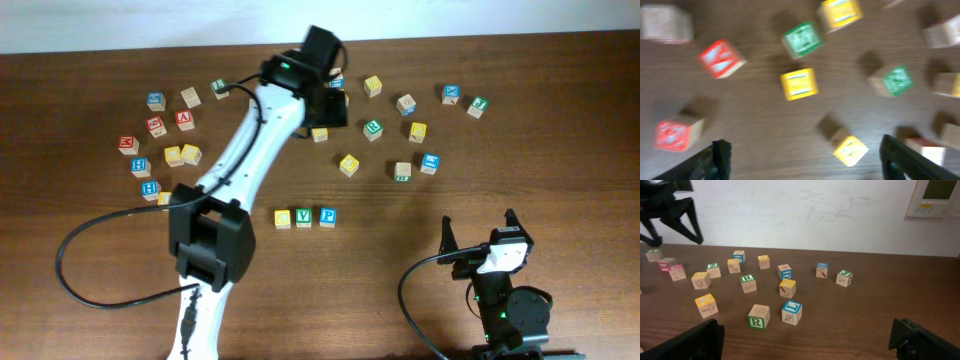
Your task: Spell out CVPR
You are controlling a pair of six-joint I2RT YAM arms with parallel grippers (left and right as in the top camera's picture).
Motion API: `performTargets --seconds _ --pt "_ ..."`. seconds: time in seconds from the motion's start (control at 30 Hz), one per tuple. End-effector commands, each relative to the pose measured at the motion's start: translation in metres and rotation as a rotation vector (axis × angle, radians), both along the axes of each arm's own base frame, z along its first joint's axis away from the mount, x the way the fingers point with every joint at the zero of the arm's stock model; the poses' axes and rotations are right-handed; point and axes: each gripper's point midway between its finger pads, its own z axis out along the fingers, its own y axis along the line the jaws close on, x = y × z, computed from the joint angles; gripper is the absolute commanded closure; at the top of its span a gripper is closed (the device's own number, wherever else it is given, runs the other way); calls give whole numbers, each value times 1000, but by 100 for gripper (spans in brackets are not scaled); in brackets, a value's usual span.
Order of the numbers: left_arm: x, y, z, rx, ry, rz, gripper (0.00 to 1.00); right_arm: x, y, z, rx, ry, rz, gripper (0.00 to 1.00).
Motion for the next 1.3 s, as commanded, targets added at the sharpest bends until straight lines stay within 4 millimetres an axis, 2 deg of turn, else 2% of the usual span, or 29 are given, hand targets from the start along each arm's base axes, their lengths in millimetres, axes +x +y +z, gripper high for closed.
performTargets --seconds 0.0,0.03,0.07,0.1,0.13,0.2,0.27,0.33,0.37,0.47,0.53,0.57,0.6,0.7,0.77,0.83,0.93,1.13,1.23,1.27 --pt "2 -51 19 -85 -108 -20 16 0 0 -2 -8 4 -1 2" --pt "4 -64 24 -128 -132 -7 24 0 0 -2 -8 4 -1 2" --pt "6 -77 30 -184 -146 -34 25 0 0 -2 -8 4 -1 2" --pt "11 -85 36 -213 -175 -57 21 0 0 -2 -8 4 -1 2" --pt "15 -92 41 -245 -199 -68 21 0 0 -2 -8 4 -1 2" --pt "24 -88 38 -198 -253 61 14 0 0 -2 -8 4 -1 2" --pt "27 -87 21 -156 -278 197 13 0 0 -2 -8 4 -1 2" --pt "27 -110 -9 -151 -278 183 16 0 0 -2 -8 4 -1 2" --pt "26 -114 -24 -134 -274 200 22 0 0 -2 -8 4 -1 2" --pt "25 -114 -67 -75 -260 250 24 0 0 -2 -8 4 -1 2" --pt "27 -115 -74 -71 -261 251 26 0 0 -2 -8 4 -1 2" --pt "30 -109 -82 -36 -279 268 38 0 0 -2 -8 4 -1 2" --pt "31 -107 -90 -17 -284 273 46 0 0 -2 -8 4 -1 2" --pt "30 -109 -109 -4 -271 269 47 0 0 -2 -8 4 -1 2" --pt "33 -111 -108 -16 -282 271 44 0 0 -2 -8 4 -1 2" --pt "34 -111 -107 -20 -286 271 57 0 0 -2 -8 4 -1 2" --pt "33 -110 -108 -16 -282 270 68 0 0 -2 -8 4 -1 2" --pt "26 -105 -110 18 -253 266 70 0 0 -2 -8 4 -1 2" --pt "25 -104 -90 9 -263 264 72 0 0 -2 -8 4 -1 2" --pt "26 -104 -78 -3 -275 263 72 0 0 -2 -8 4 -1 2"
